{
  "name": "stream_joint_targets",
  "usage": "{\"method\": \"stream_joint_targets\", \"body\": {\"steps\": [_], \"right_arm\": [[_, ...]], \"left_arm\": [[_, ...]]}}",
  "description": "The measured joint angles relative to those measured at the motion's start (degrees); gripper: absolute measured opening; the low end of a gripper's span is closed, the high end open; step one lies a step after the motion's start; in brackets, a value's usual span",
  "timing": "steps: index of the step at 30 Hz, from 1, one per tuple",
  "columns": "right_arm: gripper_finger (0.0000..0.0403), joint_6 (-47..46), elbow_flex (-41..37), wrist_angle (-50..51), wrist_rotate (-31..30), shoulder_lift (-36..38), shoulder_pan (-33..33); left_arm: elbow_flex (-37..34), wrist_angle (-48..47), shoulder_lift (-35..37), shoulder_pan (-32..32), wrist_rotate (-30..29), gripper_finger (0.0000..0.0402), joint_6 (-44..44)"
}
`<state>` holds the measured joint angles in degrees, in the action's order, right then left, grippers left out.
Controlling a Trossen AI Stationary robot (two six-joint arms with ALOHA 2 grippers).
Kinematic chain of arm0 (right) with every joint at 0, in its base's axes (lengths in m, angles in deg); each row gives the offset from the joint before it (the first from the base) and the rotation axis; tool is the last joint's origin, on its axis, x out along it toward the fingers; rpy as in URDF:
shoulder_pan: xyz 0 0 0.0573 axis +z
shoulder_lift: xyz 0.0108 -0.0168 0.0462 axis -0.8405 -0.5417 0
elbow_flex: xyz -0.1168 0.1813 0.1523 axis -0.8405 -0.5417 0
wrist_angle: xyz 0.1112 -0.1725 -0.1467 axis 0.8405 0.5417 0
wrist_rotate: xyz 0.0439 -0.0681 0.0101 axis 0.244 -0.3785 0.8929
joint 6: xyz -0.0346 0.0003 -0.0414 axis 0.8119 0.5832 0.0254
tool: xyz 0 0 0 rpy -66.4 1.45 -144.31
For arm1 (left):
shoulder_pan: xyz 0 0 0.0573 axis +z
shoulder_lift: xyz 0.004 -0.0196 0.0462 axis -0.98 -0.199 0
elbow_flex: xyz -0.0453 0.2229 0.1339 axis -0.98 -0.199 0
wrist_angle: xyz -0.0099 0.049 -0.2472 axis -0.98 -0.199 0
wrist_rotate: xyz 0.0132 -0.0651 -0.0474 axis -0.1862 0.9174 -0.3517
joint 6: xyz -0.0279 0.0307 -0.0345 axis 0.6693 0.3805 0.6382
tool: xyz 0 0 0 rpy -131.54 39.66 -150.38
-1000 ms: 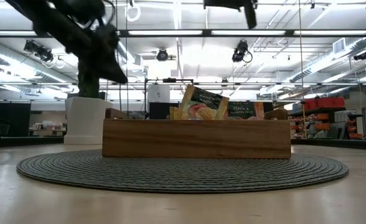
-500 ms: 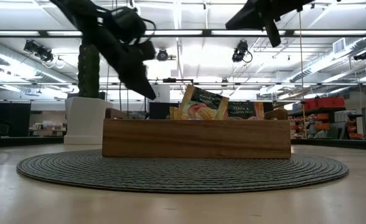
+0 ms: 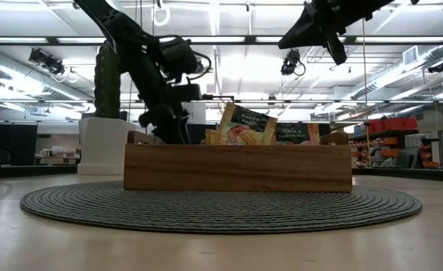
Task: Pick & Place Tea
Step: Put the white orange tea bag into the left section of the wooden organizer
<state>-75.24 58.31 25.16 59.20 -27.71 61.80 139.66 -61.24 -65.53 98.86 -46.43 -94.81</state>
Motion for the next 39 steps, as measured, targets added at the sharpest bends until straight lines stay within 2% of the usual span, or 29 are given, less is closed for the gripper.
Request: {"method": "stream_joint_targets", "body": {"steps": [9,21,29,34,39], "right_arm": [[0.0005,-0.41,0.0,3.07,-0.12,-0.02,-0.04],[0.0006,-1.5,0.0,5.56,-0.48,-0.04,-0.04],[0.0006,-1.71,0.0,6.44,-2.03,-0.09,-0.05],[0.0006,-3.48,0.0,7.9,-2.02,-0.09,-0.04],[0.0006,-4.38,0.0,8.34,-2.12,-0.09,-0.06]], "left_arm": [[0.0,0.01,-5.51,-0.29,-1.76,0.0206,-1.6],[0.0,2.49,-5.67,-0.72,-2.28,0.0194,-2.0],[0.02,4.45,-8.08,-0.74,1.92,0.0169,-2.07],[0.2,4.41,-9.25,-0.96,1.46,0.0144,-1.32],[2.34,1.46,-9.32,-1.03,-0.09,0.0084,1.44]]}}
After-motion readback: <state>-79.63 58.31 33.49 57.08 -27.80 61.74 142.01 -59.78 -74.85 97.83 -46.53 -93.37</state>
